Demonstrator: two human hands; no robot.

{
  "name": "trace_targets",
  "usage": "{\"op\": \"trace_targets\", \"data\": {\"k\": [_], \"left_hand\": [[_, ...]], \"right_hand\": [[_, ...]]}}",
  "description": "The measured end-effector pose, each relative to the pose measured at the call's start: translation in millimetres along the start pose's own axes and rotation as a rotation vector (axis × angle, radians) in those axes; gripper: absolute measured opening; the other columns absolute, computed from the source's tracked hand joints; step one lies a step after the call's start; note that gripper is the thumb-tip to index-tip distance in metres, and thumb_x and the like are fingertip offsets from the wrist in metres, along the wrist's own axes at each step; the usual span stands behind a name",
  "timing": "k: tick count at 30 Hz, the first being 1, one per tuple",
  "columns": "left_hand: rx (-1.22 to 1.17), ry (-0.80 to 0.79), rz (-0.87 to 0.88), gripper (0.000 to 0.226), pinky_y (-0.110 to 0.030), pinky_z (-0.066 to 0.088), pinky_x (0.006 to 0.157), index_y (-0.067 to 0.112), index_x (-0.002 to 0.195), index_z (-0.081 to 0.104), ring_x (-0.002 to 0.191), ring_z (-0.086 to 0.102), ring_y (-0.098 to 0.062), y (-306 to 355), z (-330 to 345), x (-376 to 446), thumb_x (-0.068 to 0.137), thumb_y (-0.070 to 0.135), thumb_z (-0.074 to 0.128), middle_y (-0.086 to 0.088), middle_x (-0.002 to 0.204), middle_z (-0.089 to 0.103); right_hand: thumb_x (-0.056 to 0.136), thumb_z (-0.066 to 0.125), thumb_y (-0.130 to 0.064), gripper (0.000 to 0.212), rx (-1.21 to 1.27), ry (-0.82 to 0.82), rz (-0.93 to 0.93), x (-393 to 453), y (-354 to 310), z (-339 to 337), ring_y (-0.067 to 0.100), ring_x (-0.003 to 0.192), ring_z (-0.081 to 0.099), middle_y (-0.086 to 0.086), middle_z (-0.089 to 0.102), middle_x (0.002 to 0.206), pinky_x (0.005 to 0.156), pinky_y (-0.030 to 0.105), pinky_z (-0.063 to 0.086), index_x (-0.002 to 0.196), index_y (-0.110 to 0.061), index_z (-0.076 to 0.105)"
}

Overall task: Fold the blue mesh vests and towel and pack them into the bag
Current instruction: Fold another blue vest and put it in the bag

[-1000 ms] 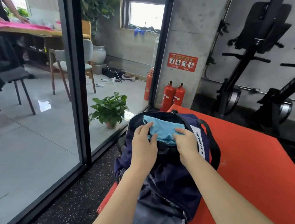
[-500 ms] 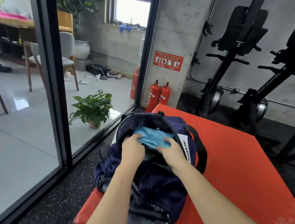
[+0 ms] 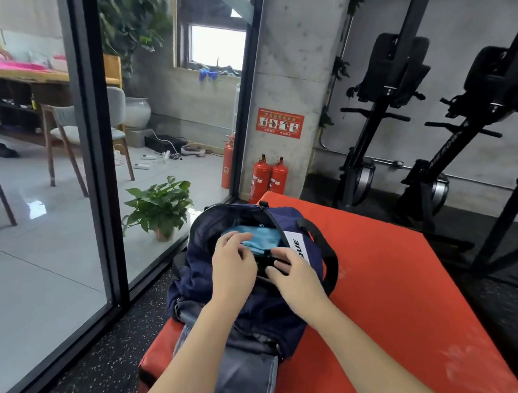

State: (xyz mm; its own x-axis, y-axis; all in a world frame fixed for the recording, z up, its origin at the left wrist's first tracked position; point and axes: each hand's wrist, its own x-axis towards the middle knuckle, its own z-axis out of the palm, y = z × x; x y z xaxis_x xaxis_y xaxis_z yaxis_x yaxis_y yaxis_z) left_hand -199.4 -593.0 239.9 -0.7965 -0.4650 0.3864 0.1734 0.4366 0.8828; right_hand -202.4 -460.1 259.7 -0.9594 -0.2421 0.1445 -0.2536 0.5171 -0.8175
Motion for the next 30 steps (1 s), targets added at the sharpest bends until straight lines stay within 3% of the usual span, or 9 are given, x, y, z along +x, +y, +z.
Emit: {"op": "trace_targets", "data": {"k": [2, 6, 12, 16, 19, 22, 25, 30], "left_hand": [[0.008, -0.046, 0.065, 0.032, -0.010, 0.042, 0.087, 0.021, 0.111, 0.070, 0.093, 0.059, -0.001, 12.5, 2.8, -21.1, 0.092, 0.002, 0.053, 0.005, 0.119, 0.056], [0.014, -0.178, 0.178, 0.026, -0.003, 0.039, 0.072, 0.025, 0.106, 0.071, 0.078, 0.058, 0.001, 38.9, 20.3, -74.2, 0.091, 0.006, 0.061, 0.013, 0.106, 0.061], [-0.007, -0.424, 0.267, 0.026, -0.010, 0.042, 0.071, 0.032, 0.104, 0.071, 0.069, 0.056, -0.004, 76.6, 68.1, -162.0, 0.090, 0.011, 0.065, 0.018, 0.087, 0.062], [-0.028, -0.625, 0.310, 0.025, -0.020, 0.050, 0.076, 0.035, 0.108, 0.070, 0.070, 0.058, -0.007, 106.0, 107.4, -222.2, 0.090, 0.019, 0.067, 0.017, 0.094, 0.069], [-0.066, -0.795, 0.361, 0.025, -0.014, 0.047, 0.071, 0.033, 0.110, 0.069, 0.066, 0.057, -0.005, 141.3, 143.1, -267.4, 0.088, 0.021, 0.069, 0.015, 0.092, 0.070], [-0.038, -0.981, 0.409, 0.029, -0.009, 0.042, 0.072, 0.029, 0.113, 0.067, 0.062, 0.056, 0.002, 167.9, 188.8, -314.1, 0.086, 0.023, 0.071, 0.014, 0.087, 0.068], [0.055, -1.136, 0.416, 0.029, -0.007, 0.039, 0.077, 0.024, 0.115, 0.067, 0.075, 0.060, 0.003, 180.5, 233.2, -361.3, 0.086, 0.024, 0.068, 0.014, 0.084, 0.066], [0.277, -1.361, 0.339, 0.037, -0.026, 0.047, 0.092, 0.017, 0.123, 0.063, 0.106, 0.064, -0.021, 166.3, 293.6, -435.6, 0.088, 0.028, 0.063, -0.007, 0.111, 0.071]], "right_hand": [[0.094, 0.063, -0.013, 0.035, 0.037, 0.029, -0.012, -26.0, 7.9, -17.3, -0.002, 0.104, 0.061, -0.015, 0.061, 0.122, 0.085, 0.006, 0.044, 0.128, -0.022, 0.058], [0.090, 0.066, -0.014, 0.029, 0.053, 0.110, 0.019, -78.5, 38.3, -60.2, 0.003, 0.087, 0.065, -0.014, 0.066, 0.108, 0.084, 0.028, 0.054, 0.115, -0.028, 0.063], [0.093, 0.065, -0.017, 0.021, 0.043, 0.232, 0.146, -170.3, 100.4, -135.9, 0.002, 0.083, 0.065, -0.014, 0.068, 0.100, 0.068, 0.023, 0.047, 0.104, -0.034, 0.063], [0.092, 0.065, -0.020, 0.019, 0.020, 0.316, 0.243, -236.0, 148.4, -185.8, 0.004, 0.076, 0.068, -0.011, 0.070, 0.095, 0.063, 0.021, 0.046, 0.100, -0.037, 0.063], [0.091, 0.067, -0.012, 0.021, -0.023, 0.416, 0.311, -282.8, 185.6, -222.0, 0.003, 0.064, 0.066, -0.007, 0.068, 0.082, 0.061, 0.019, 0.044, 0.094, -0.032, 0.064], [0.089, 0.066, -0.010, 0.020, -0.061, 0.498, 0.408, -329.2, 223.8, -251.3, 0.003, 0.064, 0.066, -0.005, 0.068, 0.080, 0.064, 0.018, 0.046, 0.093, -0.029, 0.066], [0.087, 0.065, -0.013, 0.018, -0.086, 0.517, 0.538, -372.7, 265.7, -271.1, 0.011, 0.071, 0.067, -0.003, 0.071, 0.076, 0.071, 0.028, 0.051, 0.093, -0.030, 0.067], [0.087, 0.067, -0.018, 0.013, -0.104, 0.499, 0.714, -436.2, 334.6, -288.1, 0.012, 0.075, 0.069, -0.007, 0.072, 0.080, 0.076, 0.031, 0.055, 0.090, -0.031, 0.065]]}}
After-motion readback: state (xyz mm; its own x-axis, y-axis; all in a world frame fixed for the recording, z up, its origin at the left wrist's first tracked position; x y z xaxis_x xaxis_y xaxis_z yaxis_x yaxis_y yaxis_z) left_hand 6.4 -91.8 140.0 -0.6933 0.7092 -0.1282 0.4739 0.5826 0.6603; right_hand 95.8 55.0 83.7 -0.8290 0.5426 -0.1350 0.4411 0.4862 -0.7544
